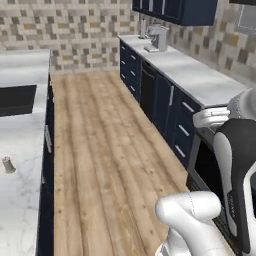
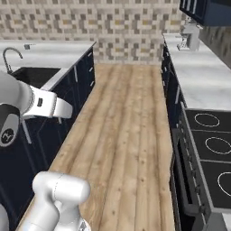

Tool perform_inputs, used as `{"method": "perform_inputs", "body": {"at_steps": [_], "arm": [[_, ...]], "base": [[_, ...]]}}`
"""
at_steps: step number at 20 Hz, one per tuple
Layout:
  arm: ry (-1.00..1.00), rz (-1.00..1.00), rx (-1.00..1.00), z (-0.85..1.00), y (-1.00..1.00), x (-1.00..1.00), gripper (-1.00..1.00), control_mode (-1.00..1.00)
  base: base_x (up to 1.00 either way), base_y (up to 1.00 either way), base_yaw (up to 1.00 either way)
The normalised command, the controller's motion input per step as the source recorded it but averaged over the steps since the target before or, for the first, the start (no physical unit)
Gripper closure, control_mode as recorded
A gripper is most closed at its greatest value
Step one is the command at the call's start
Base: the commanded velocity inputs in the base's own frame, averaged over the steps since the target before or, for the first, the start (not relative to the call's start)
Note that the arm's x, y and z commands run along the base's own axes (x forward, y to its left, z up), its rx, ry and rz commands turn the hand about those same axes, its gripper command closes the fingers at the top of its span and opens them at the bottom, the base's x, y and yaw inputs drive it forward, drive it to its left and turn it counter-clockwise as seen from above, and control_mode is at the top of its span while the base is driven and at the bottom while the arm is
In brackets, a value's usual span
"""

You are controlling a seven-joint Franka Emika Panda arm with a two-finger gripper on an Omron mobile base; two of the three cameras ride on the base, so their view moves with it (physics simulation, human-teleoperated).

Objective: Pick the candle and candle from the dining table and place them in the open cabinet. Close the cabinet after placing the objects.

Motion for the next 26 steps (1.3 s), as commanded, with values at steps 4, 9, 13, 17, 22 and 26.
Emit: {"method": "perform_inputs", "body": {"at_steps": [4,9,13,17,22,26], "arm": [[0.0,0.0,0.0,0.0,0.0,0.0,-1.0,1.0],[0.0,0.0,0.0,0.0,0.0,0.0,-1.0,1.0],[0.0,0.0,0.0,0.0,0.0,0.0,-1.0,1.0],[0.0,0.0,0.0,0.0,0.0,0.0,-1.0,1.0],[0.0,0.0,0.0,0.0,0.0,0.0,-1.0,1.0],[0.0,0.0,0.0,0.0,0.0,0.0,-1.0,1.0]], "base": [[0.29,0.1,0.39],[0.25,0.28,0.39],[0.38,0.08,0.46],[0.37,0.0,0.5],[0.44,0.01,0.5],[0.74,0.16,0.57]]}}
